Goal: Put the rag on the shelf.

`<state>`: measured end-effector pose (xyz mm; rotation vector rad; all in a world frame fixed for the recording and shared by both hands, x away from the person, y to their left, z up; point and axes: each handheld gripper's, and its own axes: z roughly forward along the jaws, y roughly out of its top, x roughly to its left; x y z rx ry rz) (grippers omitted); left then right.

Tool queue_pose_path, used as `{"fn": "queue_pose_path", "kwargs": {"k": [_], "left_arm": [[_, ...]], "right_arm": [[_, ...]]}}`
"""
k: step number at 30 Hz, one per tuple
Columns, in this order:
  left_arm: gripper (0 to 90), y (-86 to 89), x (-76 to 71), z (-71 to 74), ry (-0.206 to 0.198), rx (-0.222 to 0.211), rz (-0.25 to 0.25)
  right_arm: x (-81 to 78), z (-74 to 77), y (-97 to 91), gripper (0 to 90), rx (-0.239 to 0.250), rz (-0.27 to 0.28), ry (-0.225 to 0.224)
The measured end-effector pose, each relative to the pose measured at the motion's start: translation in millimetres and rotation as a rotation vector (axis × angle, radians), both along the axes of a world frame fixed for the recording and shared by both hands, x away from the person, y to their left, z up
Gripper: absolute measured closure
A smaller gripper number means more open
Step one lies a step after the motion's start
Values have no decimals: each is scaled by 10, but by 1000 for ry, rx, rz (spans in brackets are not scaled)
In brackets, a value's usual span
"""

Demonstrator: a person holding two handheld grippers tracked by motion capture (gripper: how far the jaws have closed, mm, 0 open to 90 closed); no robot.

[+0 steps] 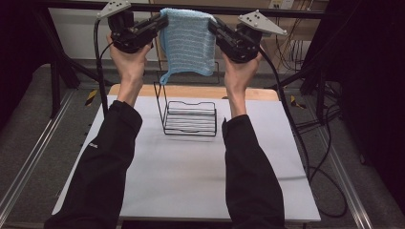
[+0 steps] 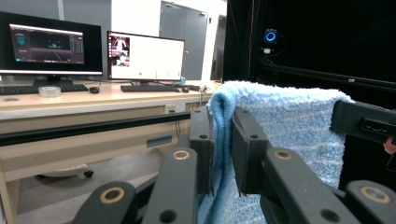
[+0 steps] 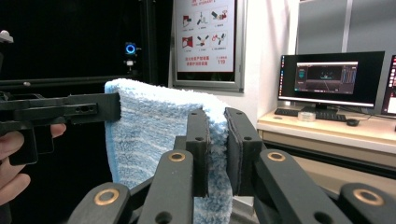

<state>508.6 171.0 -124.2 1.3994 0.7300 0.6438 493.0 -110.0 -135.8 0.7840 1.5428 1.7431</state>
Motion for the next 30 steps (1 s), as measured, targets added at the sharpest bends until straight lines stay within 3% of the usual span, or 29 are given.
{"fn": "queue_pose_path", "kwargs": {"k": [5, 8, 10, 18, 30], "left_arm": [[794, -6, -17, 47, -21, 16, 5], [795, -5, -1, 6, -14, 31, 8], [795, 6, 0, -58, -7, 18, 0], [794, 62, 7, -348, 24, 37, -4], [795, 118, -2, -575, 48, 65, -16]], "right_arm": [[5, 34, 5, 812, 19, 4, -9], [16, 9, 12, 812, -6, -6, -9], [26, -20, 11, 812, -6, -3, 2], [96, -244, 20, 811, -47, 10, 31], [151, -442, 33, 810, -88, 33, 64]]}}
